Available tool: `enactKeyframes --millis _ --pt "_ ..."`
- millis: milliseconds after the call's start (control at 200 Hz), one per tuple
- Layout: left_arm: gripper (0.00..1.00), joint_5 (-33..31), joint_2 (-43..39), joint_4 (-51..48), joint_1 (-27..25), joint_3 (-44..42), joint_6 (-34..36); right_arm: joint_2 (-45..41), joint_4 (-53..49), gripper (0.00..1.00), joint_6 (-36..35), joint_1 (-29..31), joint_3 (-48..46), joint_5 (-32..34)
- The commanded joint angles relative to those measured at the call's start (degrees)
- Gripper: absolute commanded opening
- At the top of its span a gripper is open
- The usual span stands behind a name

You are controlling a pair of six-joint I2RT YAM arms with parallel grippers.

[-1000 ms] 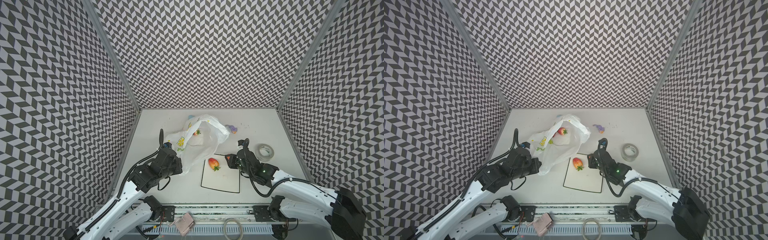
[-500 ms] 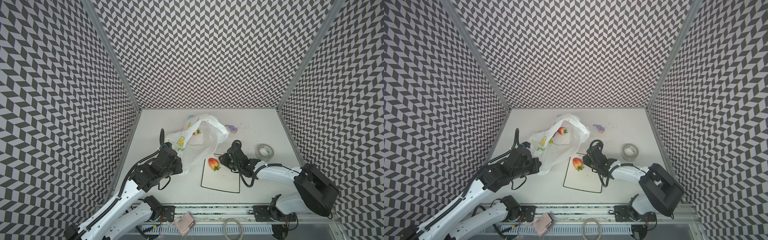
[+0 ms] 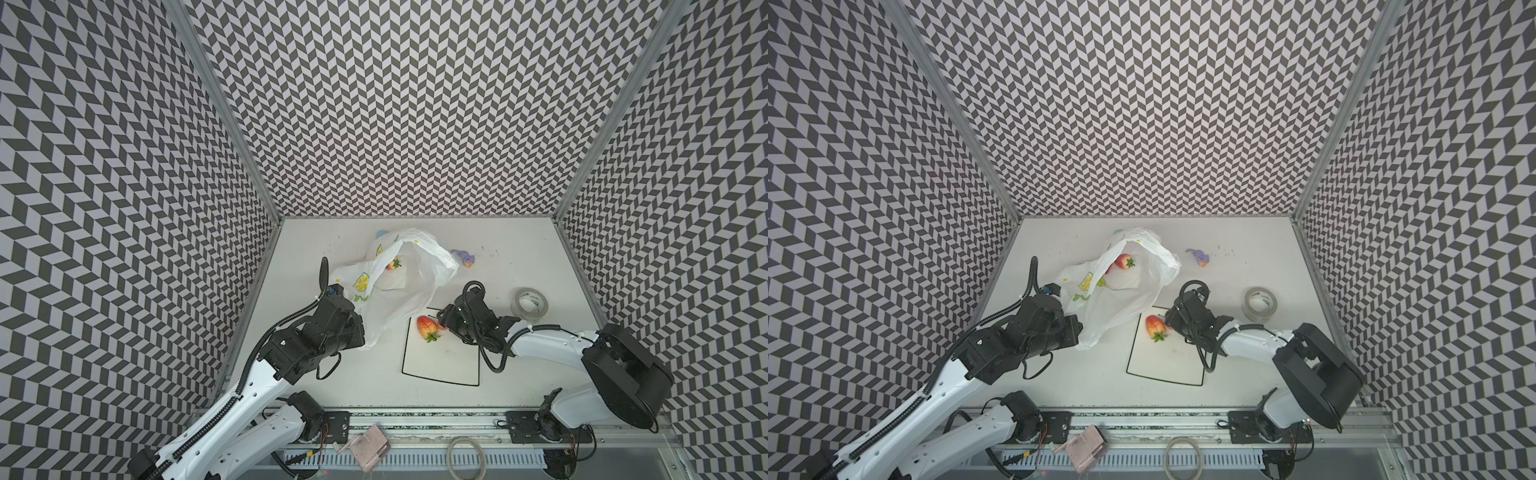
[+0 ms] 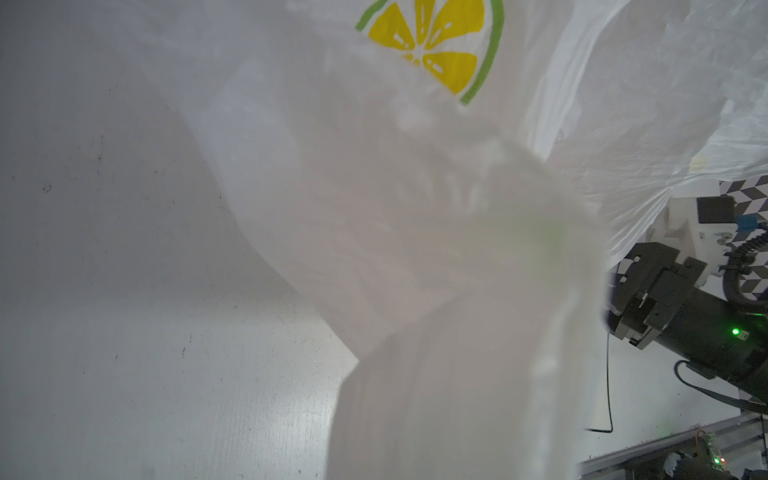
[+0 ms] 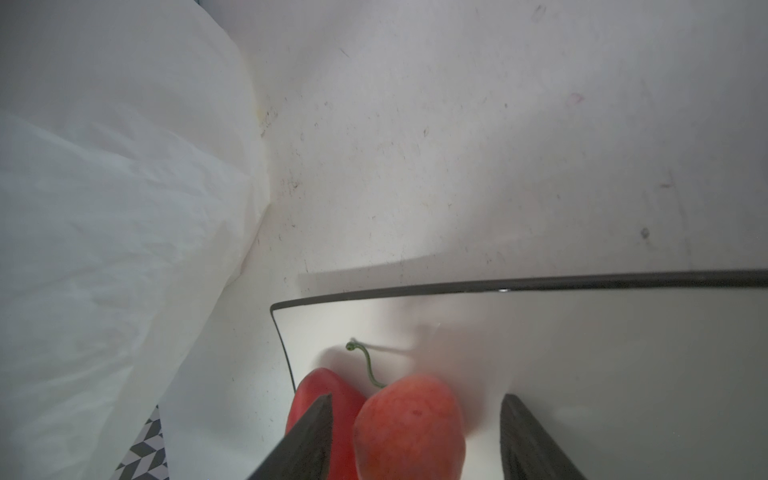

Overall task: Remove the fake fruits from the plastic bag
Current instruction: 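Lower the peach beside the red pear and open the right gripper, then reach the right gripper into the bag and grasp the leafy red-yellow apple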

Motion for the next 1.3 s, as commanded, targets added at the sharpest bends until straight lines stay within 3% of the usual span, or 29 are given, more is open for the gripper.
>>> enactKeyframes --millis 0,180,350,496,631,781,986,1292 --pt "0.0 -1.18 -0.29 1.33 0.11 0.99 0.31 -5.13 -3.06 0.66 -1.03 -1.1 -0.78 2.59" --pt "0.0 -1.36 -0.28 1.96 0.11 1.07 0.44 -16.42 -9.64 0.67 -8.84 -1.62 0.02 7.28" --pt "0.0 -0.31 0.31 3.2 0.11 1.21 1.51 -28.98 -10.19 0.65 -24.61 -1.62 1.1 12.45" --pt "0.0 -0.08 0.27 3.63 0.16 1.12 1.71 -38.78 -0.64 0.59 -45.48 -1.39 -0.46 3.72" --pt "0.0 -0.22 -0.12 3.73 0.09 0.95 1.89 -37.88 2.21 0.57 -58.66 1.54 0.58 -6.04" --pt "0.0 -0.04 -0.02 3.8 0.05 0.86 1.8 -28.71 5.85 0.57 -68.75 10.49 4.35 -6.46" --pt "0.0 -0.39 -0.49 3.67 0.11 0.85 1.61 -9.98 12.09 0.57 -65.15 12.27 12.91 -7.02" --pt "0.0 -0.24 -0.52 3.56 0.16 1.2 1.27 11.66 11.08 0.51 -47.18 12.14 24.4 -3.29"
